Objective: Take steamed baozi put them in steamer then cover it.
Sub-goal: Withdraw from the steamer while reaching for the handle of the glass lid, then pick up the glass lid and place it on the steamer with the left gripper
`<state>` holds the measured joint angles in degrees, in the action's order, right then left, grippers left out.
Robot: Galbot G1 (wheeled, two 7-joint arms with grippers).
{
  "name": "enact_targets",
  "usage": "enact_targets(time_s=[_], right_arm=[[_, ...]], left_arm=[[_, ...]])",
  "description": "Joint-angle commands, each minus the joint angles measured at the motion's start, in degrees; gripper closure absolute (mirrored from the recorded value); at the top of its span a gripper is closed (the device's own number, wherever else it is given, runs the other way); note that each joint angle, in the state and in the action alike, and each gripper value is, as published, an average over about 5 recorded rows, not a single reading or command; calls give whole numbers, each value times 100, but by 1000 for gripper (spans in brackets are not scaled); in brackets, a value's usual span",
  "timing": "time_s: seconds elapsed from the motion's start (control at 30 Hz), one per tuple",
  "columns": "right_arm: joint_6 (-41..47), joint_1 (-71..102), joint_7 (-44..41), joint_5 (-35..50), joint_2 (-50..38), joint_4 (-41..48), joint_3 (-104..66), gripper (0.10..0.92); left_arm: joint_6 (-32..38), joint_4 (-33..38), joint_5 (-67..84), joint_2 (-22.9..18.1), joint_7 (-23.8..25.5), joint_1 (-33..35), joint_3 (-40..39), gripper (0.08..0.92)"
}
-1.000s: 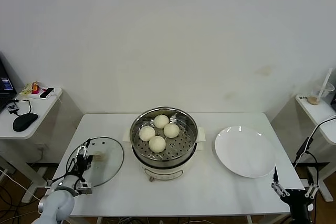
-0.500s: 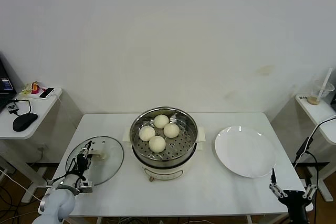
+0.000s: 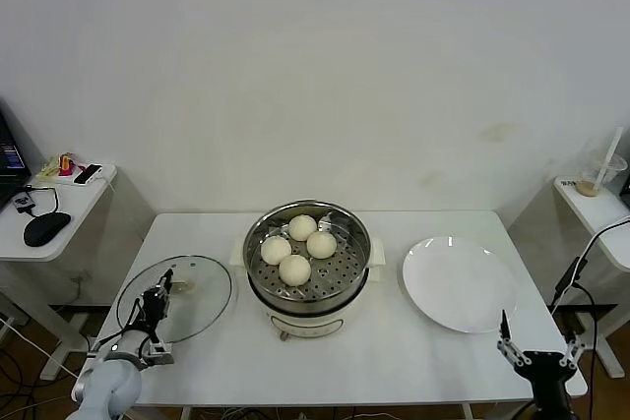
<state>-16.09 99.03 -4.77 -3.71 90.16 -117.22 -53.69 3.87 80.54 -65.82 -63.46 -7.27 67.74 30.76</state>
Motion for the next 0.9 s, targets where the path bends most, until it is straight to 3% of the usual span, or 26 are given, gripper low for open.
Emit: enact_targets(time_s=[0.03, 0.17, 0.6, 0.73, 0.9], right_arm=[[4, -19, -2, 5, -39, 39, 69, 203], [35, -61, -7, 8, -87, 65, 112, 203], [104, -44, -8, -42, -219, 151, 428, 203], [99, -34, -16, -88, -238, 164, 496, 203], [106, 26, -36, -196, -273, 168, 605, 203]], left_arm=[[-123, 796, 16, -17, -448, 386, 299, 873], [-340, 1420, 22, -8, -386, 703, 571, 873], [-897, 3158, 342, 198, 555, 1401, 1510, 873], [-1135, 3681, 497, 380, 738, 1412, 1340, 873], [-1611, 4216, 907, 737, 974, 1231, 544, 873]])
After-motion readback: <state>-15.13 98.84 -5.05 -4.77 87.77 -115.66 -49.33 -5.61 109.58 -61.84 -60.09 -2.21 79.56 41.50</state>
